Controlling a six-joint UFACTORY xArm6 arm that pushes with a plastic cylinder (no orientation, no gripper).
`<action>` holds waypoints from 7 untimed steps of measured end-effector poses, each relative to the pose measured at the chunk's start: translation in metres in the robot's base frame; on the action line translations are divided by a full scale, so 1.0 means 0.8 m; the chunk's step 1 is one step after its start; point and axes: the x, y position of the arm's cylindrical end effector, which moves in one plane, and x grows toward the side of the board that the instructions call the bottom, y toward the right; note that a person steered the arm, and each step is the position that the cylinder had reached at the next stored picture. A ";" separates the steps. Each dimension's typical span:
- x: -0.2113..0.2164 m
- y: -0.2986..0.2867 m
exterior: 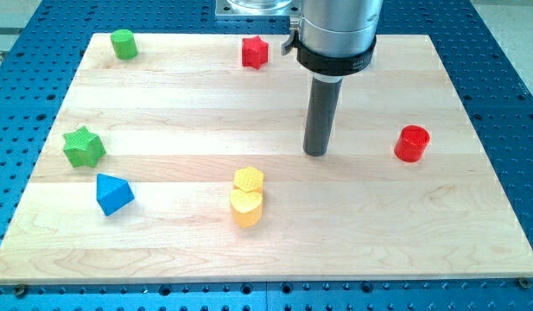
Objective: Move the yellow hexagon the bottom right side of the board
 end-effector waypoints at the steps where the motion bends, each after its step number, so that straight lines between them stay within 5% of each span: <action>1: -0.003 -0.058; 3: 0.048 -0.182; 4: 0.049 -0.185; 5: 0.067 -0.185; 7: 0.086 -0.070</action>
